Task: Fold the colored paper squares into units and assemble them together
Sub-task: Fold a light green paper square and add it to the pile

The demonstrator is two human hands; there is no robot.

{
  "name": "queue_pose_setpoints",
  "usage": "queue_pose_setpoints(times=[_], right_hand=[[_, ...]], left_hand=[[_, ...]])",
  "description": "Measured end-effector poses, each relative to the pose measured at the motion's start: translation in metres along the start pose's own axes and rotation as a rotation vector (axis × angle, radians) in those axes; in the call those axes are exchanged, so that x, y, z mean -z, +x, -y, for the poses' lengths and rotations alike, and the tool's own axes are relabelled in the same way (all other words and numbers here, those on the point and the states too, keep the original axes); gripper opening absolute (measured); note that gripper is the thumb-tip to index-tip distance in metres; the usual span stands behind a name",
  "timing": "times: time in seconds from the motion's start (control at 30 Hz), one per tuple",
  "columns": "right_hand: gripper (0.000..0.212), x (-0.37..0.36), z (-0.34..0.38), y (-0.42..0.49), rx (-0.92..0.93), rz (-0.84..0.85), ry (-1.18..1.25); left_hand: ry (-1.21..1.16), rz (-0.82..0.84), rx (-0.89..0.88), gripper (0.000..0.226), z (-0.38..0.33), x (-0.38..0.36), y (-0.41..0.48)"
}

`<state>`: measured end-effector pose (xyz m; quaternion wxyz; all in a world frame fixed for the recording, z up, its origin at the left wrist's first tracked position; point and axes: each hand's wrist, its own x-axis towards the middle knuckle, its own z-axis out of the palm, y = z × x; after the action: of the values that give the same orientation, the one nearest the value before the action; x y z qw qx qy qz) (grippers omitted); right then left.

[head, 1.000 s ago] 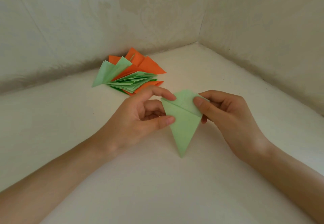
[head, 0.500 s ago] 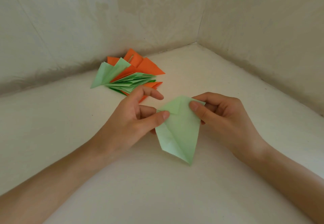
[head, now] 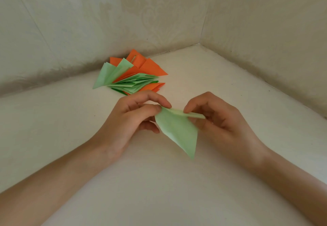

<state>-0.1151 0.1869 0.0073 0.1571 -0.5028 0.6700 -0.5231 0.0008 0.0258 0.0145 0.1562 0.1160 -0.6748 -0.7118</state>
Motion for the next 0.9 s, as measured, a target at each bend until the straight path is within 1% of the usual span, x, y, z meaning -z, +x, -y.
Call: queue_pose_setpoints(times=[0.1, 0.2, 0.33, 0.43, 0.5, 0.53, 0.57, 0.63, 0.7, 0.73, 0.8, 0.87, 0.9], right_hand=[[0.034, 0.003, 0.001, -0.001, 0.002, 0.039, 0.036], [0.043, 0.005, 0.001, -0.001, 0.051, 0.056, 0.019], [0.041, 0.005, -0.001, -0.003, 0.119, 0.034, -0.022], [0.042, 0.007, -0.005, -0.003, 0.071, -0.005, 0.056], [0.035, 0.008, -0.007, -0.002, 0.032, -0.008, 0.092], [0.031, 0.008, -0.007, -0.002, 0.026, -0.005, 0.101], [0.033, 0.007, -0.006, -0.002, 0.021, -0.002, 0.105], [0.049, 0.006, -0.003, -0.002, 0.004, -0.01, 0.123], [0.053, 0.005, 0.002, -0.002, -0.06, -0.039, 0.149], [0.047, 0.004, 0.002, -0.001, -0.108, -0.051, 0.137], [0.029, 0.001, 0.001, 0.001, -0.171, -0.061, 0.047], [0.015, -0.002, -0.001, 0.003, -0.159, -0.059, -0.056], [0.012, -0.003, 0.0, 0.003, -0.141, -0.058, -0.085]], left_hand=[[-0.063, 0.018, 0.009, 0.025, 0.0, 0.002, 0.0], [-0.108, 0.045, 0.032, 0.027, 0.001, 0.003, 0.0], [-0.097, 0.088, 0.021, 0.027, 0.002, 0.004, 0.0], [-0.093, 0.13, 0.02, 0.023, 0.001, 0.005, 0.0], [-0.043, 0.102, 0.018, 0.008, 0.001, 0.003, 0.0], [-0.015, 0.078, 0.015, 0.007, 0.001, 0.002, 0.001], [0.003, 0.058, 0.017, 0.014, 0.001, 0.0, 0.001], [0.013, 0.031, 0.02, 0.021, 0.001, -0.003, 0.001], [0.023, 0.016, 0.012, 0.024, 0.001, -0.005, 0.001], [0.035, 0.008, 0.003, 0.023, 0.001, -0.006, 0.001], [0.063, -0.009, -0.01, 0.021, 0.003, -0.008, 0.001], [0.075, -0.016, -0.02, 0.02, 0.005, -0.008, 0.0], [0.082, -0.017, -0.026, 0.019, 0.006, -0.009, 0.0]])
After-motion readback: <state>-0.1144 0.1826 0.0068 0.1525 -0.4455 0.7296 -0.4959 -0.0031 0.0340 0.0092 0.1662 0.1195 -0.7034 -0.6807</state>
